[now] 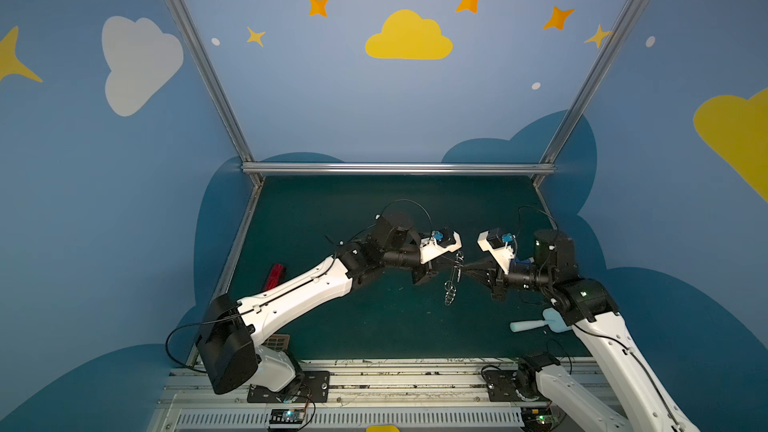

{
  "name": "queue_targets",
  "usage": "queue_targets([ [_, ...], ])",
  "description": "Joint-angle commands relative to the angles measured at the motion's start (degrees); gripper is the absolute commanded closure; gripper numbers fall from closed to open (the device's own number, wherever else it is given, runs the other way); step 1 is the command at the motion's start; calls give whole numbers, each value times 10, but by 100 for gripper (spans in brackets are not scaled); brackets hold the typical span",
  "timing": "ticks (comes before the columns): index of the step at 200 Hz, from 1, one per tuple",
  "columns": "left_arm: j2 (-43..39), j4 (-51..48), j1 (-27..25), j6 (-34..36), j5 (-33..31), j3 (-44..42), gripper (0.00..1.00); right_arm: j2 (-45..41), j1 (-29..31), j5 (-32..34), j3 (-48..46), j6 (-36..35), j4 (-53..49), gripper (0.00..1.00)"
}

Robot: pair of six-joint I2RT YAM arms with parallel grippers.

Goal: Put the keys on the keyring

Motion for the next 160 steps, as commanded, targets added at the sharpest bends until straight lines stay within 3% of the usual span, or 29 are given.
queue_targets([
  [1, -6, 25, 5, -10, -14, 8, 96, -10, 1, 22, 17, -32, -47, 100],
  [51, -5, 36, 4, -16, -6, 9, 96, 10, 0, -25, 10, -32, -52, 100],
  [74, -7, 34, 4, -17, -3, 9, 96, 12, -1, -13, 5, -16, -43, 83],
  [102, -12, 31, 4, -12, -1, 5, 96, 2, -10, -23, 1, 1, -24, 79],
  [160, -20, 39, 4, -9, 5, -1, 96, -17, -64, -90, -26, 124, 50, 78],
])
